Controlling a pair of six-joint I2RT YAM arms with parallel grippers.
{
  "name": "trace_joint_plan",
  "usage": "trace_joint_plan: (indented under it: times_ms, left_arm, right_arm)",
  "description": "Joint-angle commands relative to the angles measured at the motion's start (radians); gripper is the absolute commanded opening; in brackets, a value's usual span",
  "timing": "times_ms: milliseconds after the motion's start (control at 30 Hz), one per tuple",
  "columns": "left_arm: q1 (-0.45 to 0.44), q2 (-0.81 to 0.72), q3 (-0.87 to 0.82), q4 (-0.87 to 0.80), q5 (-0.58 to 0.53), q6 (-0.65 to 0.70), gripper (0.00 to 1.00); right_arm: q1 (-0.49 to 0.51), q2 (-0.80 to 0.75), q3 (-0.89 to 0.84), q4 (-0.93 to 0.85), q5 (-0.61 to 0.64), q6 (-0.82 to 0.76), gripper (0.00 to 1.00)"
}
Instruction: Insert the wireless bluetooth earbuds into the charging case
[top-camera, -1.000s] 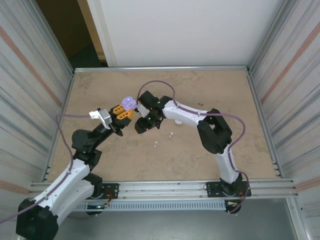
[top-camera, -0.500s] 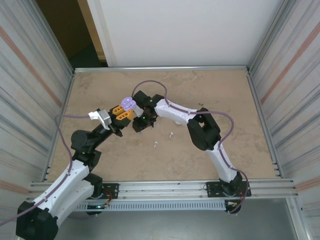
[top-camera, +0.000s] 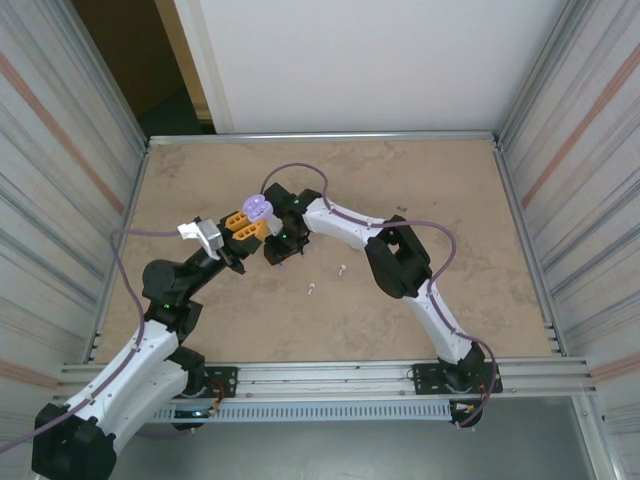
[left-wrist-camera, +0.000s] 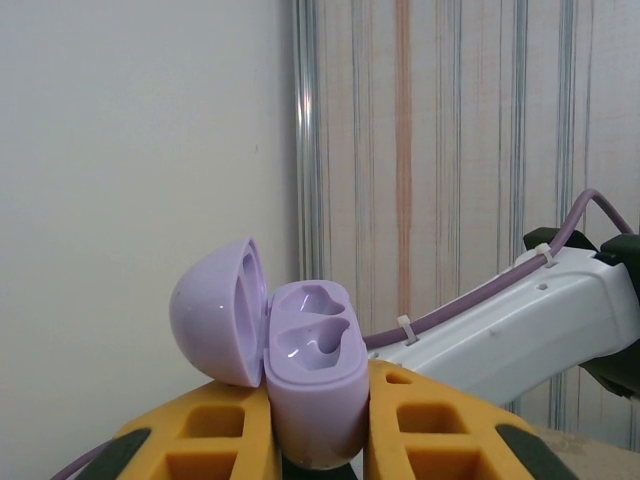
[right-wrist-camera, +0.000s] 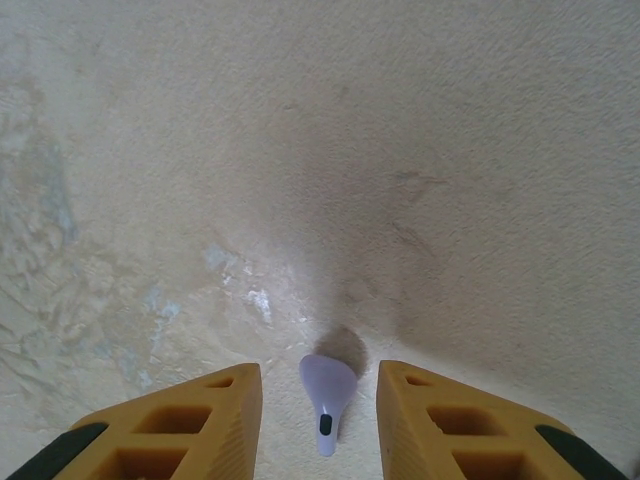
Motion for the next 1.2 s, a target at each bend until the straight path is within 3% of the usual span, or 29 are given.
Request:
trace_joint_plan:
  times_ms: [0,400,1167]
  left_arm:
    - [0.006,-0.016,0.023,0.015,0.006,0.026,0.00]
    - [0.005,-0.013,0.024,0.016,0.003,0.027,0.00]
    - [0.005,-0.019,0.025,-0.001,0.000,0.031,0.00]
  right_arm:
    - [0.008,0.030,0.036,-0.050,-0.015,-0.013,0.34]
    - [0.007,0.045,0.039,-0.056,-0.016,-0.016,0.32]
    - [0.001,0.019,0.031,-0.067,-0.022,-0.019,0.17]
